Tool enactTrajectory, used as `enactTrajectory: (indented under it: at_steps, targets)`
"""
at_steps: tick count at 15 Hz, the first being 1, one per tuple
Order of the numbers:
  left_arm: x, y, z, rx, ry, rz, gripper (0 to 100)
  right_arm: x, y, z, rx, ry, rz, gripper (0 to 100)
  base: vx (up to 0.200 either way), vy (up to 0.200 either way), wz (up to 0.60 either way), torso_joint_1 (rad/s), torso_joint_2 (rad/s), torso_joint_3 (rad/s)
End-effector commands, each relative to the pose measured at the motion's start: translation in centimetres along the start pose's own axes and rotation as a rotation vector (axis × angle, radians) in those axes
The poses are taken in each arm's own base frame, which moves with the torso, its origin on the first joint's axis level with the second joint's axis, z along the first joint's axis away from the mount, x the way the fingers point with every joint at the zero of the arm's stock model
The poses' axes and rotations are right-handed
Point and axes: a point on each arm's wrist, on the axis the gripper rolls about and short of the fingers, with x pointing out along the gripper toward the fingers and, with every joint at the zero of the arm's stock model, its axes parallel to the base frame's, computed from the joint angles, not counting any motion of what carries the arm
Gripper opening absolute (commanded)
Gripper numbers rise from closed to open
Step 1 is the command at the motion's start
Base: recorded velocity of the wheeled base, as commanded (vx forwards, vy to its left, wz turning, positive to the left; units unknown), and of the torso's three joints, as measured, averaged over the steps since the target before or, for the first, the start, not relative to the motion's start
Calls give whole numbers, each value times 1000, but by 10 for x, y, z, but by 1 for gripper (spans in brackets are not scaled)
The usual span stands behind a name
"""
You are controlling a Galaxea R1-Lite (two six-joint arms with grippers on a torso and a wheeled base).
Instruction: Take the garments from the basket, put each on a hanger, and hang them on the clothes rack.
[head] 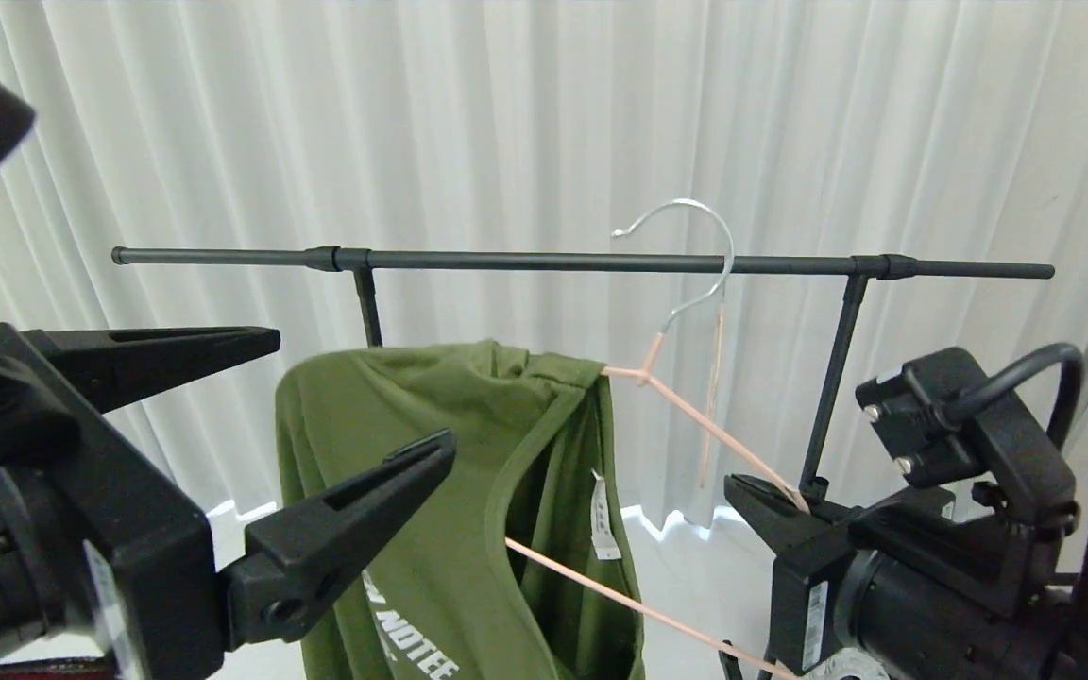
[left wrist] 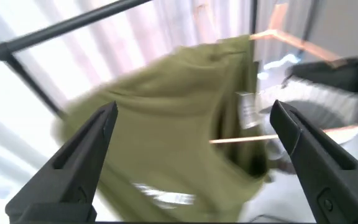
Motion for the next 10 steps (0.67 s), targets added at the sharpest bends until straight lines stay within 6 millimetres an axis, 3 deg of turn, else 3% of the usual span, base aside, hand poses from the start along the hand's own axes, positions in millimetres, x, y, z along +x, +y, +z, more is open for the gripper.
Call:
enactTrajectory:
  at_steps: [1, 5, 10]
  targets:
    - [-5, 10, -11, 22, 9, -13, 100, -17, -14, -13, -43, 17, 12, 0, 0, 0, 0, 0, 0, 0]
    - [-6, 5, -43, 97, 71, -266, 100, -40, -29, -38, -144, 40, 89, 0, 0, 0, 0, 0, 0, 0]
    - [7, -10, -66, 165, 166, -470, 100, -55, -15, -53, -218, 75, 215, 0, 0, 0, 0, 0, 0, 0]
